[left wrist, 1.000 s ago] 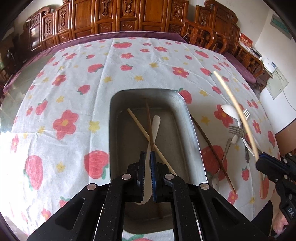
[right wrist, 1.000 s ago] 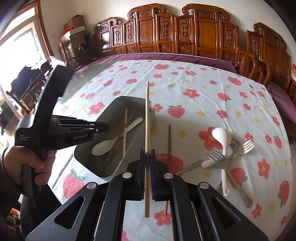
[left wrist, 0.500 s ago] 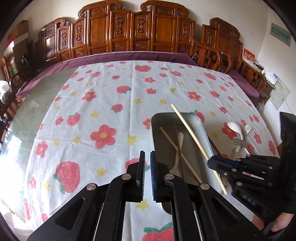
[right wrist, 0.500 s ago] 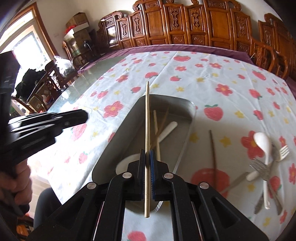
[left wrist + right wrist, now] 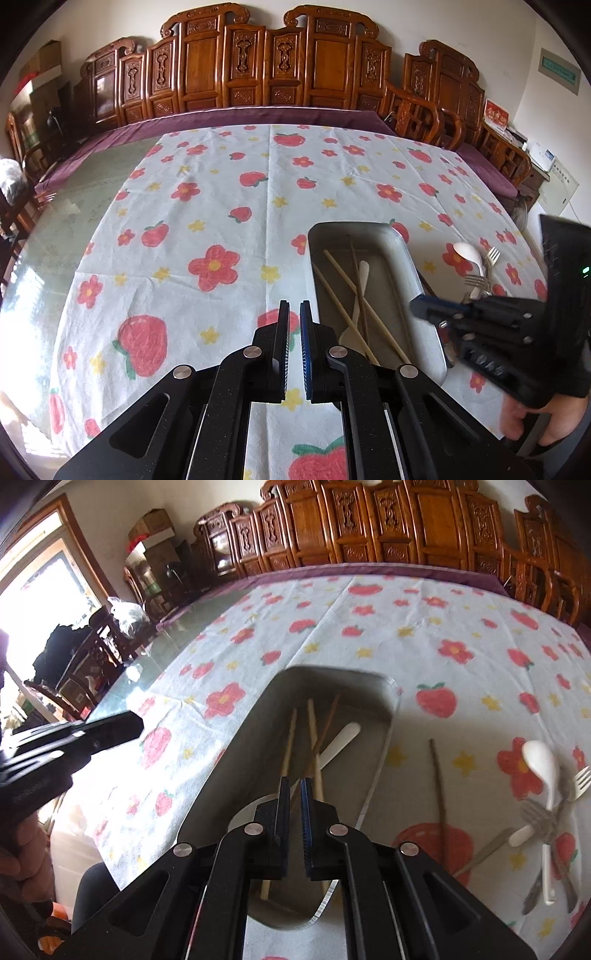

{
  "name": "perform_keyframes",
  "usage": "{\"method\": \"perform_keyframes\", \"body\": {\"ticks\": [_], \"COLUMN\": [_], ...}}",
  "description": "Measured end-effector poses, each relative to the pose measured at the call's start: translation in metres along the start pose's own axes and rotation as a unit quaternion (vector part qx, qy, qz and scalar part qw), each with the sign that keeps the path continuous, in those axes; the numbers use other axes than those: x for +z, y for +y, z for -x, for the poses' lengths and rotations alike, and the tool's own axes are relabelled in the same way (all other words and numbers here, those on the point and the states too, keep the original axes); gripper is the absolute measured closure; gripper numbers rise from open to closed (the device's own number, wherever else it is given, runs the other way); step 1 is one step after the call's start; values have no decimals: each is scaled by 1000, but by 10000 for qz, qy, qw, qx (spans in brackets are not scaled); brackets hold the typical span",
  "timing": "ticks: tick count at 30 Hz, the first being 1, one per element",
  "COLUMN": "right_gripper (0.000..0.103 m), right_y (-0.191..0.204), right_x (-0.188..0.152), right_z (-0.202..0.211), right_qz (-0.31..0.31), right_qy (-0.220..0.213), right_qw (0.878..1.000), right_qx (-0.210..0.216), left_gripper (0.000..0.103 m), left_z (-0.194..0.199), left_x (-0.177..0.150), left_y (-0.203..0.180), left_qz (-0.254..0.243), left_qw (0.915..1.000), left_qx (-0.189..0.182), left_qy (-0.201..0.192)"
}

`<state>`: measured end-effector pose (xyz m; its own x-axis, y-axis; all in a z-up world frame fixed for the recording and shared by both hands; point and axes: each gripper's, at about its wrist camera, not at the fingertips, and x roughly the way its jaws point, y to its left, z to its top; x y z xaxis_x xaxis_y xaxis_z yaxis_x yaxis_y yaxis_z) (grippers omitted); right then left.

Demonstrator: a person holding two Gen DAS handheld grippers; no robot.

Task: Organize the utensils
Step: 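Lower the light chopstick into the metal tray and open the right tool, then grasp a dark brown chopstick with the right tool while the left tool reaches toward the metal spoon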

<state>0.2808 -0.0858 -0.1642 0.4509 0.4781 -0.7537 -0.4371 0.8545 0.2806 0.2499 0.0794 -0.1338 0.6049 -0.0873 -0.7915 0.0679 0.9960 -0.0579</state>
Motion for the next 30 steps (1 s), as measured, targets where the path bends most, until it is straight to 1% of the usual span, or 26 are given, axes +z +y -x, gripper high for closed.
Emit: {"method": "perform_keyframes", "body": {"ticks": [1,5,6,7,8,9,10,13,14,16,18,20,21,24,27,28,30], "right_gripper": [95,95,92,85,79,79,79,79,79,79,79,79,79,79,79,82,83], "right_y": [-6,-27,-32,-41,-47,-53,-58,-71,-74,-74,-73,-73,-73,-75,-78,-77,-78], "right_x": [-1,-8,-9,-14,-19,-23,-27,-42,-48,-56,-65,-71,-73,-78,-84,-85,-85], "right_z": [12,41,45,52,56,59,59,53,50,43,36,26,22,10,-1,-1,-1], "right_qz": [59,294,306,323,334,345,343,317,303,297,331,360,377,414,436,460,434], "right_qy": [-96,-264,-279,-296,-305,-300,-274,-105,-45,58,170,314,368,527,680,633,646], "right_qw": [9999,9981,9978,9971,9966,9961,9959,9960,9961,9965,9962,9956,9953,9938,9918,9917,9917], "right_qx": [-91,-476,-525,-622,-693,-756,-787,-827,-823,-778,-788,-803,-815,-884,-989,-1019,-1026], "left_gripper": [98,98,98,97,94,85,81,79,77,71,68,61,55,55,52,52,52], "left_z": [1,7,9,11,12,13,15,18,19,22,25,27,28,30,32,32,32], "left_x": [-1,-4,-4,-6,-6,-8,-9,-14,-16,-20,-24,-27,-29,-33,-38,-39,-41], "left_y": [-2,-13,-16,-20,-22,-26,-29,-42,-45,-52,-57,-62,-64,-68,-72,-74,-77], "left_qz": [-21,-140,-171,-214,-242,-275,-317,-488,-524,-594,-630,-699,-737,-785,-774,-788,-819], "left_qw": [10000,9998,9998,9996,9996,9994,9992,9984,9982,9977,9974,9969,9966,9963,9963,9962,9960], "left_qx": [-5,-35,-42,-57,-61,-65,-75,-60,-69,-115,-146,-141,-126,-141,-182,-187,-184], "left_qy": [-16,-97,-119,-149,-165,-190,-228,-272,-279,-313,-329,-328,-340,-330,-321,-309,-290]}}
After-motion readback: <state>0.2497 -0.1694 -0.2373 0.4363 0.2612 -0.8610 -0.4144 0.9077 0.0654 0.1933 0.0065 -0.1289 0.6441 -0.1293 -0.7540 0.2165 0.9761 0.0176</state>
